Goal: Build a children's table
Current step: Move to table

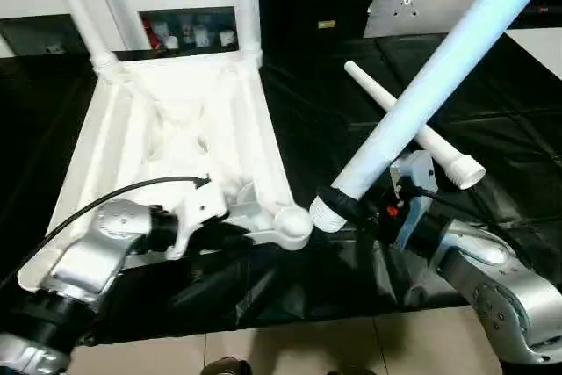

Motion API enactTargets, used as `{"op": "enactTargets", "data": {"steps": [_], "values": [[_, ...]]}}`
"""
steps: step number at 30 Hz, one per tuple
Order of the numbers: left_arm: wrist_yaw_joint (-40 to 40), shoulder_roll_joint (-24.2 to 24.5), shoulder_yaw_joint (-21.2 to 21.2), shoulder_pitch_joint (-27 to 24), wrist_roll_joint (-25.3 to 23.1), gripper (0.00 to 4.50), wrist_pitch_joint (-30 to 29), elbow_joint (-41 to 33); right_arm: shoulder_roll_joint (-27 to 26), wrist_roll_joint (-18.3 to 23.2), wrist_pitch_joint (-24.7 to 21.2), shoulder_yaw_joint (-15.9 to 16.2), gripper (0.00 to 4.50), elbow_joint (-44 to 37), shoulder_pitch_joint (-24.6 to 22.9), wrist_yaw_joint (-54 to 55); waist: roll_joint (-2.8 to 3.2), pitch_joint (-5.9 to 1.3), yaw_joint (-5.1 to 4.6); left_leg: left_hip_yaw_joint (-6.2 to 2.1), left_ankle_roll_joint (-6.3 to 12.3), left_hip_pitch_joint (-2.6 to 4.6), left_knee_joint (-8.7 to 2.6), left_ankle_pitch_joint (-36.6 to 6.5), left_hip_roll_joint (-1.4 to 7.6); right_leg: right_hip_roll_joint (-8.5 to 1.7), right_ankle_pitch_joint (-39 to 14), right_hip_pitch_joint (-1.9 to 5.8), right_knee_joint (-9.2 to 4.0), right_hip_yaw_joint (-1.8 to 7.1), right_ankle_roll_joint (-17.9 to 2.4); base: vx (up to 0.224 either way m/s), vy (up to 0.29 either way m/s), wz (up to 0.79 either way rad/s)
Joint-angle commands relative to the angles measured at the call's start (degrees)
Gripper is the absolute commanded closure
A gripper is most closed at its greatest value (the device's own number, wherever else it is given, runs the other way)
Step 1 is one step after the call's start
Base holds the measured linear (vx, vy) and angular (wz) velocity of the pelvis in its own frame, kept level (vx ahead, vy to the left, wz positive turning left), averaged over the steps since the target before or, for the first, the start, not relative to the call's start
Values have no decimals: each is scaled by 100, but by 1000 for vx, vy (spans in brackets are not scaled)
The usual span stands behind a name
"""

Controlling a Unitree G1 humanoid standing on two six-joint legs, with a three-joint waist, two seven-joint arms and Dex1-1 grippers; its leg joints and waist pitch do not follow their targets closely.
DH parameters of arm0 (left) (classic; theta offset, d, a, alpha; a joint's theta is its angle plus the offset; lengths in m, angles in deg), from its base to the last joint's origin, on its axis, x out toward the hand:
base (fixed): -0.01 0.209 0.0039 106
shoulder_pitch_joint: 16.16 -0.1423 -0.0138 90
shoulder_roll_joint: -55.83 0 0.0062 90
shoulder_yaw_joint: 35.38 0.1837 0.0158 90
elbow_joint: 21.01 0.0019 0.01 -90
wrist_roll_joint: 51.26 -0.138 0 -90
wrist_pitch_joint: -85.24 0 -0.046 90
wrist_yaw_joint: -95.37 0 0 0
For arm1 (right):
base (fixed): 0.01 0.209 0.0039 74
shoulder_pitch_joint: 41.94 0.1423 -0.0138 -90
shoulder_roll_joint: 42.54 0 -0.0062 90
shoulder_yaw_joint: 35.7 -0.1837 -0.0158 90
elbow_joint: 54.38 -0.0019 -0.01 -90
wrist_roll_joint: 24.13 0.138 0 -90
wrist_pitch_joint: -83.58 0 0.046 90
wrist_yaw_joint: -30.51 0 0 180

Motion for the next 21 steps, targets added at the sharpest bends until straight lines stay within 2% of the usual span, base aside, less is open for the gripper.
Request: {"op": "enactTargets", "data": {"steps": [1, 6, 7, 8, 12, 13, 14, 15, 18, 21], "values": [[62, -35, 133, 66, -190, 450, -56, 21, 31, -161, -68, 152, 260, 137, 175, 11, 1, -322, 33, -270, 208, 142, -437, -772, 588, -618, -208, 182, -397, 322, -1563, 0, 0, 0], [-186, 33, 363, 198, -362, 450, 296, 140, 78, -449, -57, 457, 260, 502, 520, -58, -6, -319, 41, -262, 113, 148, -445, -842, 581, -621, -234, 178, -399, 332, -1541, 0, 0, 0], [-264, 30, 398, 224, -361, 450, 422, 166, 73, -515, -58, 565, 260, 612, 638, -114, -3, -325, 50, -265, 113, 152, -438, -817, 582, -626, -196, 175, -392, 332, -1547, 0, 0, 0], [-264, 30, 398, 224, -361, 450, 422, 166, 73, -515, -58, 565, 260, 612, 638, -114, -28, -318, 40, -263, 125, 138, -442, -790, 581, -622, -164, 179, -392, 332, -1546, 0, 0, 0], [-323, 11, 401, 245, -322, 450, 436, 166, 85, -578, -77, 694, 261, 713, 750, -196, -24, -328, 72, -256, 185, 140, -434, -658, 592, -628, 51, 177, -361, 329, -1551, 0, 0, 0], [-348, 13, 413, 253, -329, 450, 444, 158, 96, -592, -88, 738, 261, 741, 777, -235, -24, -325, 76, -255, 191, 139, -435, -664, 592, -628, 45, 176, -361, 329, -1550, 0, 0, 0], [-373, 13, 440, 269, -370, 450, 446, 153, 104, -604, -103, 820, 261, 802, 836, -308, -67, -321, 77, -254, 214, 140, -437, -667, 593, -632, 11, 180, -365, 329, -1548, 0, 0, 0], [-373, 13, 440, 269, -370, 450, 446, 153, 104, -604, -103, 820, 261, 802, 836, -308, -47, -314, 81, -253, 210, 138, -438, -685, 590, -637, -85, 176, -374, 330, -1546, 0, 0, 0], [-406, 1, 481, 310, -432, 450, 464, 188, 126, -618, -147, 944, 261, 887, 918, -441, -55, -304, 82, -254, 161, 150, -447, -780, 602, -638, -281, 164, -388, 336, -1526, 0, 0, 0], [-444, -18, 484, 348, -444, 450, 521, 251, 150, -647, -137, 1019, 261, 959, 960, -523, -63, -303, 80, -253, 162, 151, -450, -757, 596, -631, -241, 158, -387, 336, -1522, 0, 0, 0]]}}
